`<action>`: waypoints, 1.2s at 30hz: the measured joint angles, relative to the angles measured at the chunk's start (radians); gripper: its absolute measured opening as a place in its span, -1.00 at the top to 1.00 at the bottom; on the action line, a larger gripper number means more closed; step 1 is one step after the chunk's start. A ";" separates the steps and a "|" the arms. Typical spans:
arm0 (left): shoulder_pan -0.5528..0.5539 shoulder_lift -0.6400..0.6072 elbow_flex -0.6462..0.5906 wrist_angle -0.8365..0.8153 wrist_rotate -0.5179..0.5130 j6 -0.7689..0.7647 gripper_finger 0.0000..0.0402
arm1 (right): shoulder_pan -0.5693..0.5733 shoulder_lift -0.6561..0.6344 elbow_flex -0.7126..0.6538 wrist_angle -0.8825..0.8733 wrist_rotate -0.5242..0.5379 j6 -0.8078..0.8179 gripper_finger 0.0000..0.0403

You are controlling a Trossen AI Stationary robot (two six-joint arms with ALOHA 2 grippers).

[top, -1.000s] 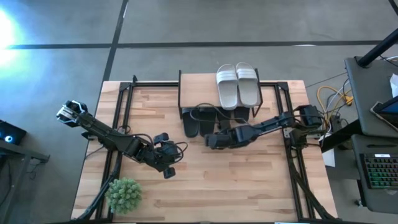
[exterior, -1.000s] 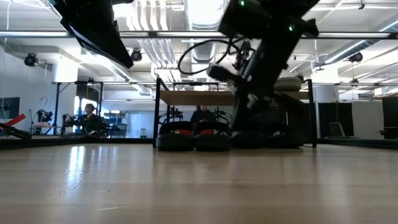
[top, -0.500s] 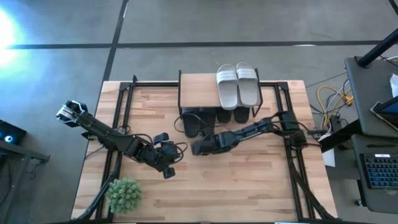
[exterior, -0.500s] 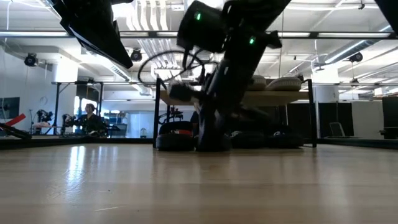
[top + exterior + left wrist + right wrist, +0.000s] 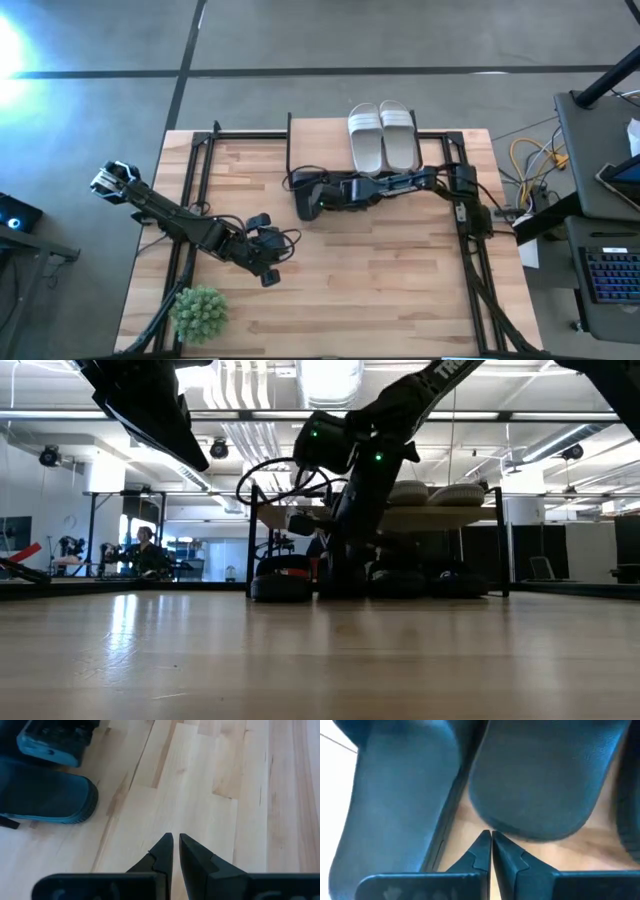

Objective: Pick and place slides into the shelf
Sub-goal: Adjust the black slides under the shelf

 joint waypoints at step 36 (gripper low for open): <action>0.000 -0.286 -0.084 -0.235 -0.087 -0.080 0.92 | 0.138 0.156 0.199 0.136 -0.001 0.024 0.96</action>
